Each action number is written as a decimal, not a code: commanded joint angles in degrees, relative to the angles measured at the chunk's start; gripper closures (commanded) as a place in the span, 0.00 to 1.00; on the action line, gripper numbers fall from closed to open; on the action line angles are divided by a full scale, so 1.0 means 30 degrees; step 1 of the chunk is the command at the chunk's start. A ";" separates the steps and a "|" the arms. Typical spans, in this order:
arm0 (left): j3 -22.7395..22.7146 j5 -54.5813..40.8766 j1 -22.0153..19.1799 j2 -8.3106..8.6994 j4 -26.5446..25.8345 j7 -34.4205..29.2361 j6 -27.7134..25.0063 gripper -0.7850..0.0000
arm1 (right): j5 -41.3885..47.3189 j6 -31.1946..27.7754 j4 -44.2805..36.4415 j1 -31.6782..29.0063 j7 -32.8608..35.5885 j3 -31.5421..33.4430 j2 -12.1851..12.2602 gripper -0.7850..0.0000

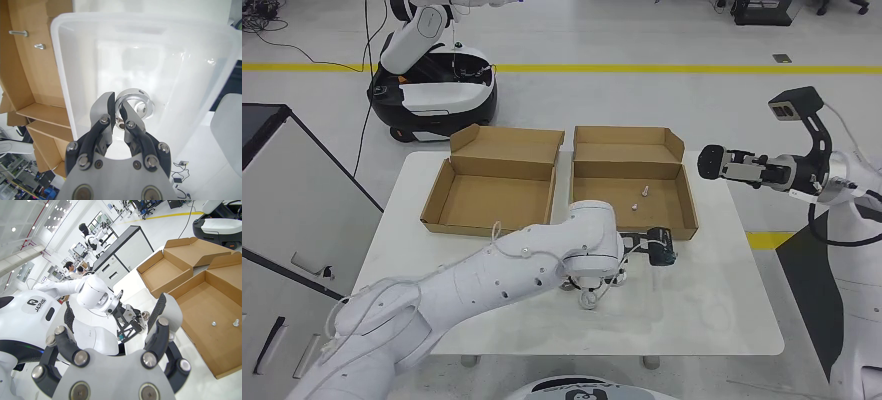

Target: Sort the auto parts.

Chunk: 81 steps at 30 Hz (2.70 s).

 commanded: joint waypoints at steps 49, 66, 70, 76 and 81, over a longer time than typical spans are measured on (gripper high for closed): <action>-1.3730 -0.9044 0.8209 0.6530 -0.5742 0.6494 -0.5259 1.00 | 0.0007 0.0000 0.0000 0.0000 0.0000 0.0001 0.0000 0.00; -1.7207 -1.7090 1.1721 0.8189 -0.4911 1.2167 -1.2157 1.00 | 0.0007 0.0000 0.0000 0.0000 0.0000 0.0001 0.0000 0.00; -1.7259 -1.8977 1.1864 0.8696 -0.5031 1.3012 -1.3002 1.00 | 0.0007 0.0000 0.0000 0.0000 0.0000 0.0001 0.0000 0.00; -1.7564 -2.2563 1.1680 0.9307 -0.6061 1.3010 -1.3002 1.00 | 0.0007 0.0000 0.0000 0.0000 0.0000 0.0001 0.0000 0.00; -1.7422 -2.3832 1.1726 0.9801 -0.6876 1.3008 -1.3002 1.00 | 0.0007 0.0000 0.0000 0.0000 0.0000 0.0001 0.0000 0.00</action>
